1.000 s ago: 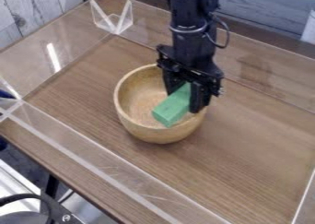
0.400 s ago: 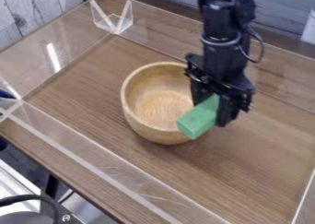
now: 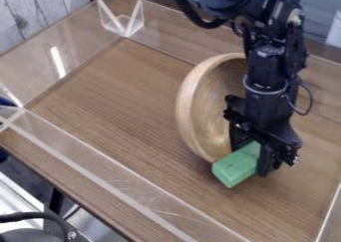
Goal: Remove the green block from inside the brown bowl and put it on the table
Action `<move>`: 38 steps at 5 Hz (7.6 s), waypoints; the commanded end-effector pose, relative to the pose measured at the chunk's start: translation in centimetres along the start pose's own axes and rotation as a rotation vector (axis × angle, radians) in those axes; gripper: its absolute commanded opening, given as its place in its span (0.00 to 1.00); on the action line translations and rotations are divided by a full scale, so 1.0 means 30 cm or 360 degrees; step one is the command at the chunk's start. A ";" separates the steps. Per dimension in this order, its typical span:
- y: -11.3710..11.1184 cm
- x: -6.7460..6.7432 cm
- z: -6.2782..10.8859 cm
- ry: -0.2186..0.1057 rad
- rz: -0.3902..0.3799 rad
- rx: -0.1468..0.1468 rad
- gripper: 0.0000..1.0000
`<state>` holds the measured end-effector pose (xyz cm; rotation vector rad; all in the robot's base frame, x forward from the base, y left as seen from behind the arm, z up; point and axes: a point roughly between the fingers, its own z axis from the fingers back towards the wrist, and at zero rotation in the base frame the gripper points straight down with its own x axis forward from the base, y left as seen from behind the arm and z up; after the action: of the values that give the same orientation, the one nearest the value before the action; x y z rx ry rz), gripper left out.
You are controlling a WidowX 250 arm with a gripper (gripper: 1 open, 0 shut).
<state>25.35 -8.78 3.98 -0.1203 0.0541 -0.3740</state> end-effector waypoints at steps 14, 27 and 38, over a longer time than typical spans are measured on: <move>0.475 -0.233 0.161 -0.0142 0.0500 0.0087 0.00; 0.481 -0.160 0.083 -0.0091 0.0505 0.0073 0.00; 0.408 -0.095 0.038 -0.0125 0.0422 0.0046 0.00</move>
<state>26.75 4.00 3.02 -0.1033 0.0108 -0.0881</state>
